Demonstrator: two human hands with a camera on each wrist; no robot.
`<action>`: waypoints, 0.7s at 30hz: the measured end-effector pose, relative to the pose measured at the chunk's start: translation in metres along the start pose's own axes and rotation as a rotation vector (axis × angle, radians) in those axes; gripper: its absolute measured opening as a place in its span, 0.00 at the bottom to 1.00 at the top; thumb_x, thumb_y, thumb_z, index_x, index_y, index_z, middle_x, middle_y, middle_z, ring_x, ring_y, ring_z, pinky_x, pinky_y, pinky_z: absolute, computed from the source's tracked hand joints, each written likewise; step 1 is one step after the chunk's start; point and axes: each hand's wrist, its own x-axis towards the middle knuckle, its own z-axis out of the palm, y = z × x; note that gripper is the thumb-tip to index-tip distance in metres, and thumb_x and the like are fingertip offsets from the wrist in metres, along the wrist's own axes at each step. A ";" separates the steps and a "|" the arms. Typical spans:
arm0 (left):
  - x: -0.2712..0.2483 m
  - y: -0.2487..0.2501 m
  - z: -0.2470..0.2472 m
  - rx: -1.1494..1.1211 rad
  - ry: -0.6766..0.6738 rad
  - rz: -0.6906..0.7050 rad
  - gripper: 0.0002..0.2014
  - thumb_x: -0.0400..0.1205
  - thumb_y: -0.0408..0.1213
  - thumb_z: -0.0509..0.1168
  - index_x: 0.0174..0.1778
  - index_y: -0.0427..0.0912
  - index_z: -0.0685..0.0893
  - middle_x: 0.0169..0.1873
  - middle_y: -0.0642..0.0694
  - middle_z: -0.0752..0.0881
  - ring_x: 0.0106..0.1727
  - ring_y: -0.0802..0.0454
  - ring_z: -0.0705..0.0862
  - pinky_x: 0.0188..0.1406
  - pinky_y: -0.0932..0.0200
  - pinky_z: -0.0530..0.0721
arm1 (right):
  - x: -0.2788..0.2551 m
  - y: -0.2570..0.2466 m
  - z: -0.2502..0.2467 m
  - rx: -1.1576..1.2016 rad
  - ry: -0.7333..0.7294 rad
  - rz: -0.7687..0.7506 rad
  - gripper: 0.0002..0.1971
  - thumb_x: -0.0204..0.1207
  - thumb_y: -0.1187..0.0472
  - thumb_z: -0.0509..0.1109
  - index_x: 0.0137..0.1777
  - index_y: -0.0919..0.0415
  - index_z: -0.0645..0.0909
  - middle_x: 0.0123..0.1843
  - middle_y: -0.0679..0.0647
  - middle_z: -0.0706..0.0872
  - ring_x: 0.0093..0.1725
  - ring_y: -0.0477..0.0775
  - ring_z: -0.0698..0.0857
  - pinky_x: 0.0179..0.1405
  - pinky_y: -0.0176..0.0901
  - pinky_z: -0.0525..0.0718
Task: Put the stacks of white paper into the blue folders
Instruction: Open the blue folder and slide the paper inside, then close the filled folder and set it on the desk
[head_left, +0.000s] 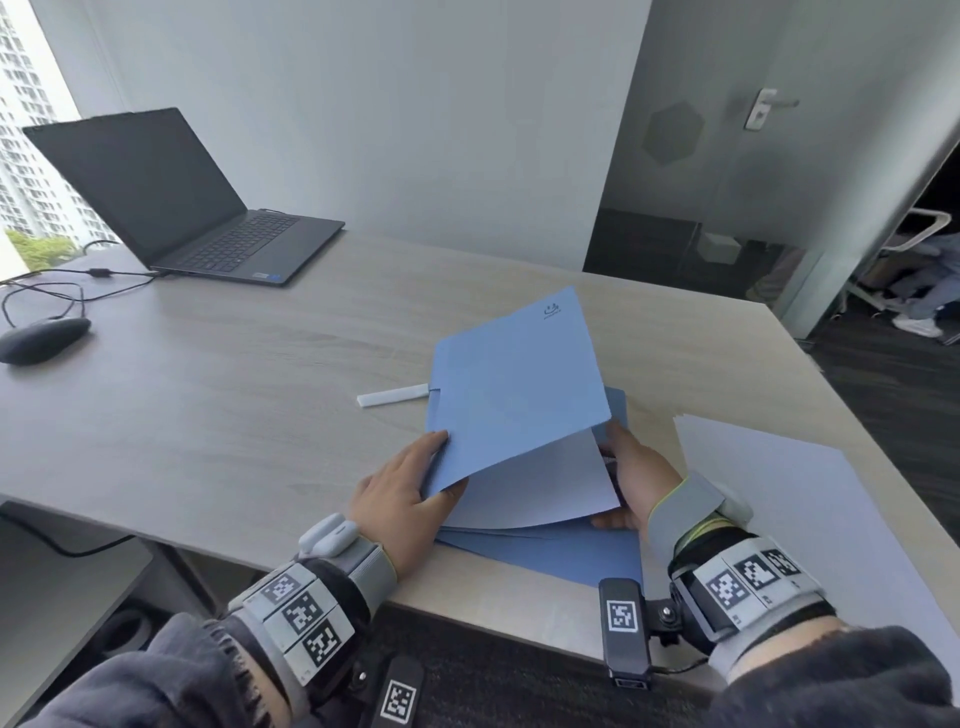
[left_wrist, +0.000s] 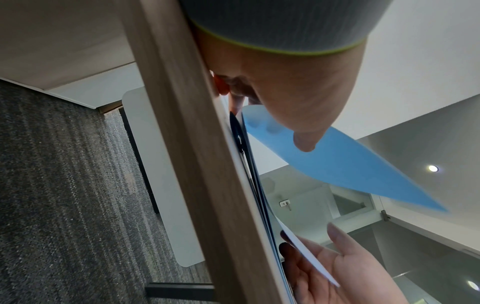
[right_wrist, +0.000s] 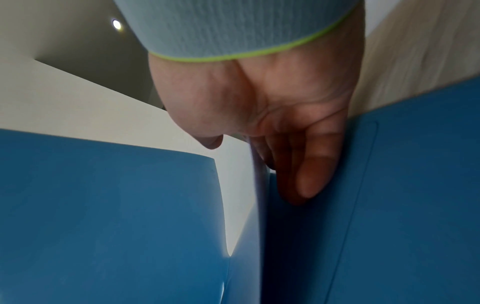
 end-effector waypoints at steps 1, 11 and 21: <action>0.000 0.000 0.001 0.035 0.002 0.000 0.39 0.68 0.70 0.45 0.79 0.67 0.64 0.79 0.66 0.69 0.79 0.58 0.69 0.76 0.51 0.64 | 0.001 -0.001 -0.004 0.005 0.004 -0.008 0.29 0.78 0.34 0.55 0.53 0.59 0.84 0.38 0.60 0.88 0.38 0.64 0.87 0.37 0.54 0.88; 0.000 -0.003 0.006 0.203 -0.032 -0.008 0.41 0.64 0.67 0.49 0.78 0.67 0.64 0.82 0.67 0.63 0.82 0.61 0.63 0.78 0.51 0.60 | -0.005 0.004 -0.024 -0.037 0.095 -0.133 0.28 0.83 0.40 0.53 0.48 0.63 0.86 0.41 0.61 0.91 0.37 0.60 0.87 0.36 0.46 0.83; -0.001 0.012 -0.009 0.164 -0.216 -0.044 0.53 0.60 0.78 0.58 0.83 0.65 0.56 0.85 0.64 0.52 0.85 0.58 0.56 0.82 0.48 0.54 | 0.003 0.021 -0.024 -0.289 0.070 -0.224 0.20 0.72 0.43 0.65 0.48 0.59 0.87 0.55 0.66 0.90 0.57 0.67 0.87 0.63 0.61 0.82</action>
